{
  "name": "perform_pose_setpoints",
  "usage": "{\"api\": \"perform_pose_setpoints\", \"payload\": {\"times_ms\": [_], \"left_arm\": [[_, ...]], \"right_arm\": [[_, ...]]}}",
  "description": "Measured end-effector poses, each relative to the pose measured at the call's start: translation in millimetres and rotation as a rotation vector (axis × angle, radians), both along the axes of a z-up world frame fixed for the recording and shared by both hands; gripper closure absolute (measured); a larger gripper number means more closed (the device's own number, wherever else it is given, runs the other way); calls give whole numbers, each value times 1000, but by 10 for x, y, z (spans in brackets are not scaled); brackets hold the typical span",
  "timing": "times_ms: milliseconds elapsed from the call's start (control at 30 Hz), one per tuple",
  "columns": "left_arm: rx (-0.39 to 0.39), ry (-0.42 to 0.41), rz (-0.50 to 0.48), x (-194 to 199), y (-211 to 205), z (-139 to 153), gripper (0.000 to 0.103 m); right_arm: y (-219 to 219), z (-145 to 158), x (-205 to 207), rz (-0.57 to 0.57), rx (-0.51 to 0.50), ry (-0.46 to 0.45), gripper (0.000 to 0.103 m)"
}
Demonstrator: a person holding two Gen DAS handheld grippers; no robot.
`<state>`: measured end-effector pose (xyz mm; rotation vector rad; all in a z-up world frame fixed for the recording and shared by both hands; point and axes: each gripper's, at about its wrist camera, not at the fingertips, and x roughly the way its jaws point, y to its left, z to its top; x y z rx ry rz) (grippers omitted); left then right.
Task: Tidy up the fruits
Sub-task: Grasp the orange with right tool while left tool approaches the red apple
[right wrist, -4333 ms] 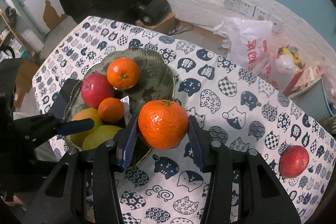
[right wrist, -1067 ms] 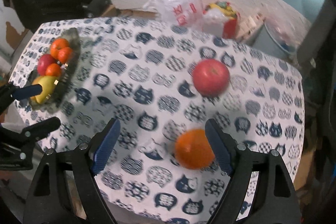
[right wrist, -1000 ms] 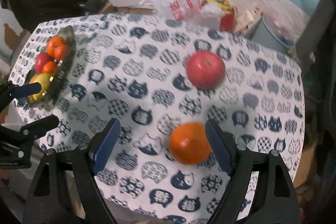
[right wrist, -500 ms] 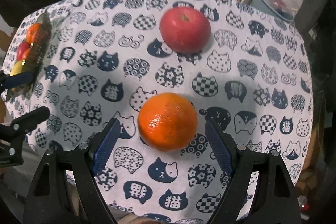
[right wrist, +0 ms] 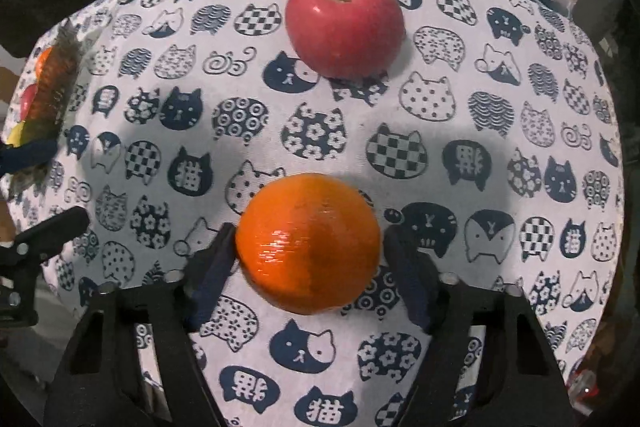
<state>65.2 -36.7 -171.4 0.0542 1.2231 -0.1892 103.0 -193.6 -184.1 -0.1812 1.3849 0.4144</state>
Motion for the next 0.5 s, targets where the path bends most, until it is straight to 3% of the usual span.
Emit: {"api": "perform_pose_setpoints", "payload": {"times_ms": [267, 500], "left_arm": [[-6, 5, 1, 131, -77, -16, 20], [-52, 4, 26, 384, -209, 44, 20]], "right_arm": [[-8, 46, -10, 10, -13, -34, 34], [-341, 270, 172, -93, 24, -128, 34]]}}
